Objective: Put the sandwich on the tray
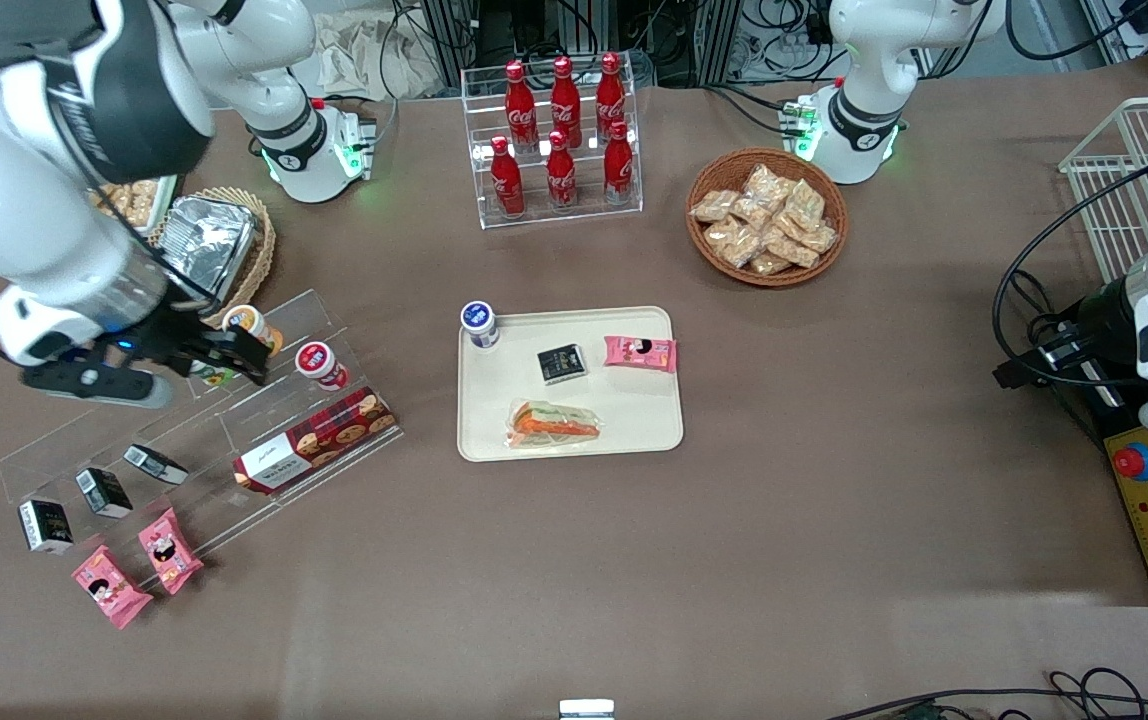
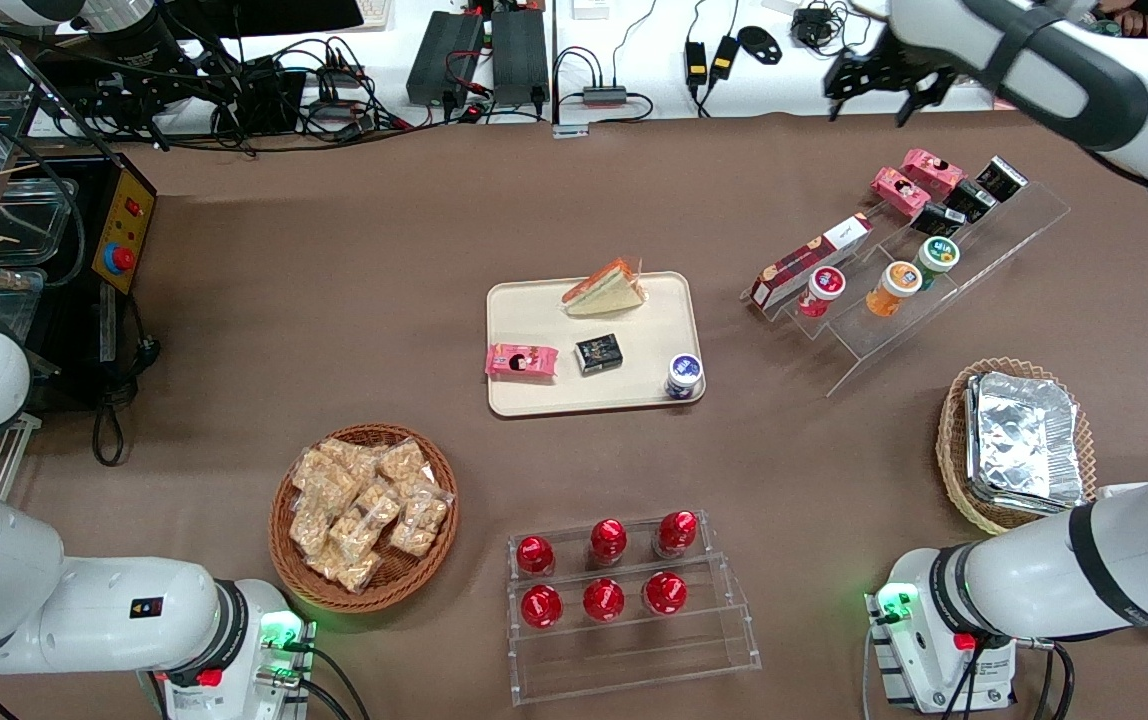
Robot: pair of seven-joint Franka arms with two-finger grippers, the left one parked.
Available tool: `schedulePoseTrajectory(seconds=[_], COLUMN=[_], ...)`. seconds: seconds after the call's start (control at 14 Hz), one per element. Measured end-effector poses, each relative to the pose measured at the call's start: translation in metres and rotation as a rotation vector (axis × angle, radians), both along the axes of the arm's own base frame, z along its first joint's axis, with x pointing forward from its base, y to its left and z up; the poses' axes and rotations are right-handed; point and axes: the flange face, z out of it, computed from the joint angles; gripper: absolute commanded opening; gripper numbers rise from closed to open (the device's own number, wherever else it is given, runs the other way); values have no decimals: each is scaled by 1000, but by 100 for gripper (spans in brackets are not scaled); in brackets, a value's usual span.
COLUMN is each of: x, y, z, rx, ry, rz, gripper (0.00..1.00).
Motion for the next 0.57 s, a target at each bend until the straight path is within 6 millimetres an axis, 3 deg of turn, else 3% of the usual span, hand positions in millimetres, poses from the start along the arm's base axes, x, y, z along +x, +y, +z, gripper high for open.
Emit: schedulePoseTrajectory(seconds=[0.29,0.57], x=[-11,-7], y=[-58,-74], z=[27,38], rx=[-13,-41], ry=[-13,-37], rz=[45,127], gripper=[99,99])
